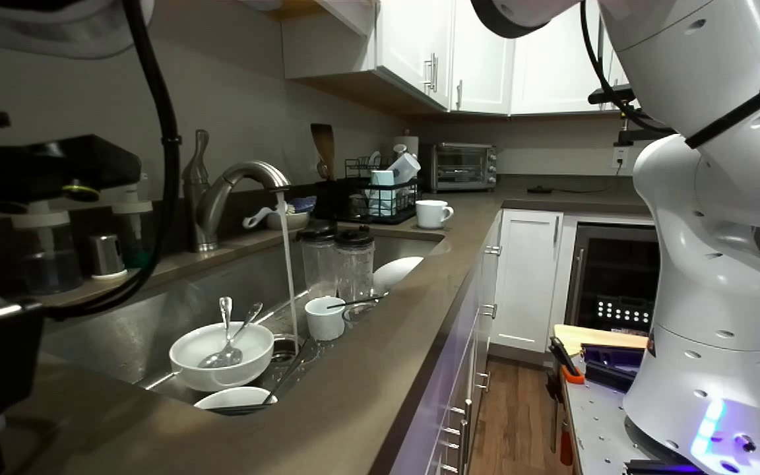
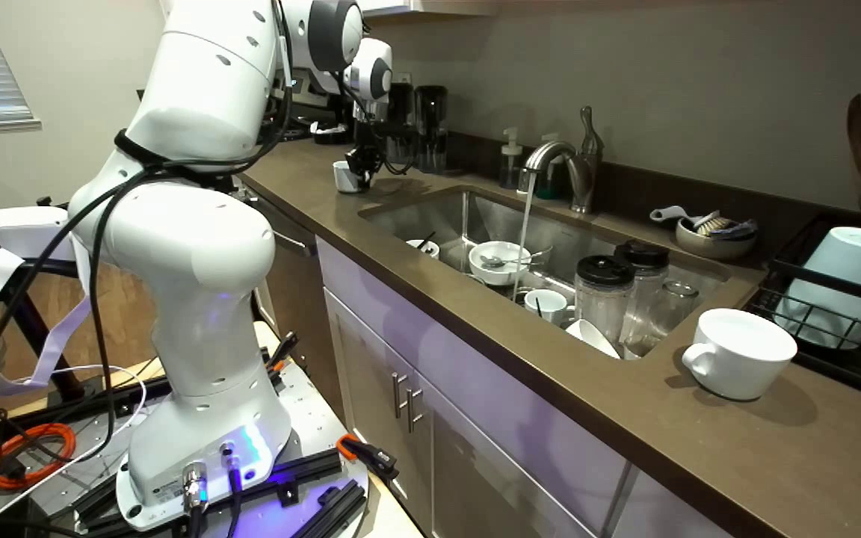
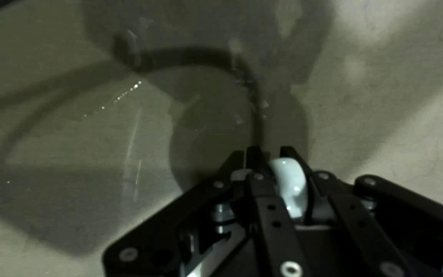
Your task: Move the mug from the left side of the sink, put some water in it, then put it on the right side of the sink
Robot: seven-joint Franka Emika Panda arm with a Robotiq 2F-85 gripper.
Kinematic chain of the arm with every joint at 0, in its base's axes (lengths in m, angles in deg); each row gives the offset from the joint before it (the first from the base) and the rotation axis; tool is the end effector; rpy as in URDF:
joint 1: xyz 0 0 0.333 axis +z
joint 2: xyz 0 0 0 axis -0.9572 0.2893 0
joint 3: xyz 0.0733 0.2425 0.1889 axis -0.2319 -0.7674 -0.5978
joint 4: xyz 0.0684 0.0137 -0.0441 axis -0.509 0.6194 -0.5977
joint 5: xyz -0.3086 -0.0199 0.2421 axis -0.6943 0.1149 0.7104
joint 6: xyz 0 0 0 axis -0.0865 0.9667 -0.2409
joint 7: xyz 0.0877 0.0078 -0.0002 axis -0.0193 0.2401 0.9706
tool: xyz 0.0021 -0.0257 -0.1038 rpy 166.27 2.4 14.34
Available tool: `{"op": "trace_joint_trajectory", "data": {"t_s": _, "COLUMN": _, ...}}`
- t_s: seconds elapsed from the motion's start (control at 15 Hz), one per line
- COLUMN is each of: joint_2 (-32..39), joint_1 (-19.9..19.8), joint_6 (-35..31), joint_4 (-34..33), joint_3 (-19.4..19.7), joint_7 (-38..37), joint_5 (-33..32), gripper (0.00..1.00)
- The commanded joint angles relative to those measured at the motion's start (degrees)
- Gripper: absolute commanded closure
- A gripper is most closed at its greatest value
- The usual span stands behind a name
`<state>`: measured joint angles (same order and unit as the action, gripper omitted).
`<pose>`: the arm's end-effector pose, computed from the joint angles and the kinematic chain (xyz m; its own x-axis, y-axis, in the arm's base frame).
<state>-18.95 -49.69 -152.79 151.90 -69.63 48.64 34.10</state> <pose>0.5309 0.4567 0.3523 -0.1962 0.9775 0.0770 0.9673 0.2058 -0.1481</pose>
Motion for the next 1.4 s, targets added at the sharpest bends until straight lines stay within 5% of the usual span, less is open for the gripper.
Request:
{"op": "trace_joint_trajectory", "data": {"t_s": 0.0, "joint_2": -1.33, "joint_1": 0.58, "joint_6": 2.85, "joint_4": -0.35, "joint_3": 0.09, "joint_7": -1.39, "joint_5": -0.33, "gripper": 0.94}}
{"op": "trace_joint_trajectory", "data": {"t_s": 0.73, "joint_2": -4.24, "joint_1": 3.03, "joint_6": 13.45, "joint_4": -3.53, "joint_3": 0.73, "joint_7": -6.44, "joint_5": -3.46, "gripper": 0.94}}
{"op": "trace_joint_trajectory", "data": {"t_s": 1.33, "joint_2": -12.13, "joint_1": -1.3, "joint_6": 4.33, "joint_4": 8.15, "joint_3": 1.83, "joint_7": -9.03, "joint_5": 0.13, "gripper": 0.94}}
